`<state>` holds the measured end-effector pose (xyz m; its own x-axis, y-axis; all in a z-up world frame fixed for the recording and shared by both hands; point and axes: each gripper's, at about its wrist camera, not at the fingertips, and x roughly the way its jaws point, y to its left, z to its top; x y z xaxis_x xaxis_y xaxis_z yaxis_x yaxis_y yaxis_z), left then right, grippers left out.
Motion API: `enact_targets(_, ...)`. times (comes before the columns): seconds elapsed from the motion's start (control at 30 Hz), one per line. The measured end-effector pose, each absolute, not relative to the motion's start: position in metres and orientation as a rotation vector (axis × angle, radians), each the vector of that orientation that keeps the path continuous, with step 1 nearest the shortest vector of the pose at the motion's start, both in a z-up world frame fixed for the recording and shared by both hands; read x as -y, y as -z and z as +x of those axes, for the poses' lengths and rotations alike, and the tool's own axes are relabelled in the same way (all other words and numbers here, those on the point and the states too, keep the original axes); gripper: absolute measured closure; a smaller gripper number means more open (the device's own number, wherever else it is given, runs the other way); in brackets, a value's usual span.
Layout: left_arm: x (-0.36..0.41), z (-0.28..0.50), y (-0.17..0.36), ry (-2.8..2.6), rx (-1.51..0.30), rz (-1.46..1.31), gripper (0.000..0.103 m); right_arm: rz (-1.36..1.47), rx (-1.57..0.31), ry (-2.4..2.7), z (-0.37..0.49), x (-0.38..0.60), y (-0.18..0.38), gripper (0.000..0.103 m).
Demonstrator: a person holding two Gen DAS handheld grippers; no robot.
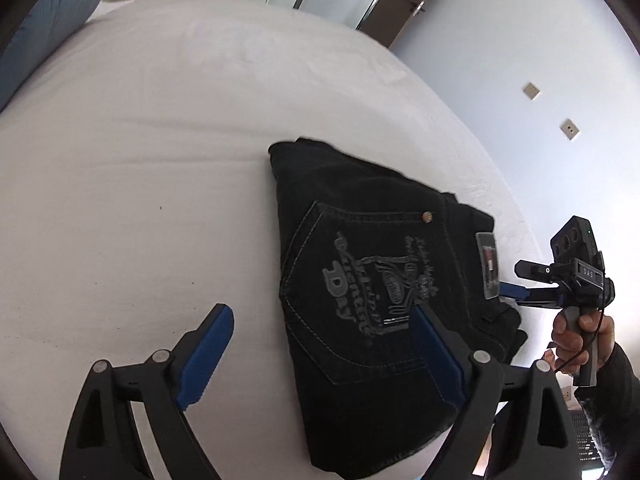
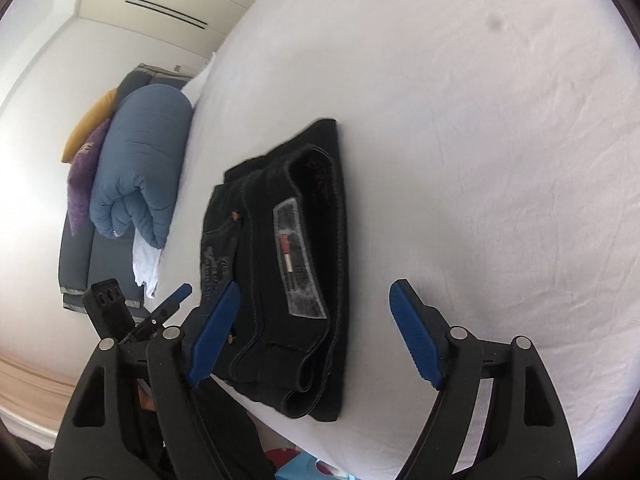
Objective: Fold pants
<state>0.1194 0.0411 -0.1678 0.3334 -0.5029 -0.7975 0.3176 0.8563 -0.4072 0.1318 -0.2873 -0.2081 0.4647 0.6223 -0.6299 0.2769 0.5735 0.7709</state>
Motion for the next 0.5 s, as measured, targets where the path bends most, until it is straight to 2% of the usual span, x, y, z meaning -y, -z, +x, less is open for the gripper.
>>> enact_targets(0.1, -0.033, 0.132, 0.186, 0.574, -1.202, -0.201, 0.012, 1.032, -1.136, -0.254, 0.147, 0.287, 0.228, 0.027)
enact_targets(0.2, -0.017, 0.137, 0.189, 0.569, -1.215, -0.147, 0.013, 1.047, -1.157, -0.295, 0.160, 0.279, 0.232, 0.027)
enact_targets(0.27, -0.005, 0.141, 0.189, 0.579, -1.227, -0.124, 0.019, 1.021, -1.172, -0.331, 0.169, 0.268, 0.233, 0.027)
enact_targets(0.3, 0.000, 0.143, 0.189, 0.584, -1.231, -0.117, 0.028, 1.011, -1.178, -0.348, 0.174, 0.261, 0.234, 0.027)
enact_targets(0.4, 0.009, 0.146, 0.191, 0.549, -1.234, -0.095, 0.042, 0.995, -1.176, -0.354, 0.184, 0.249, 0.234, 0.028)
enact_targets(0.43, 0.011, 0.147, 0.191, 0.534, -1.236, -0.088, 0.045, 0.999, -1.173, -0.349, 0.186, 0.249, 0.234, 0.034)
enact_targets(0.47, 0.013, 0.146, 0.189, 0.521, -1.235, -0.074, 0.047, 0.996, -1.176, -0.335, 0.188, 0.248, 0.235, 0.047)
enact_targets(0.5, 0.015, 0.145, 0.188, 0.513, -1.231, -0.063, 0.053, 0.984, -1.183, -0.318, 0.190, 0.245, 0.237, 0.056)
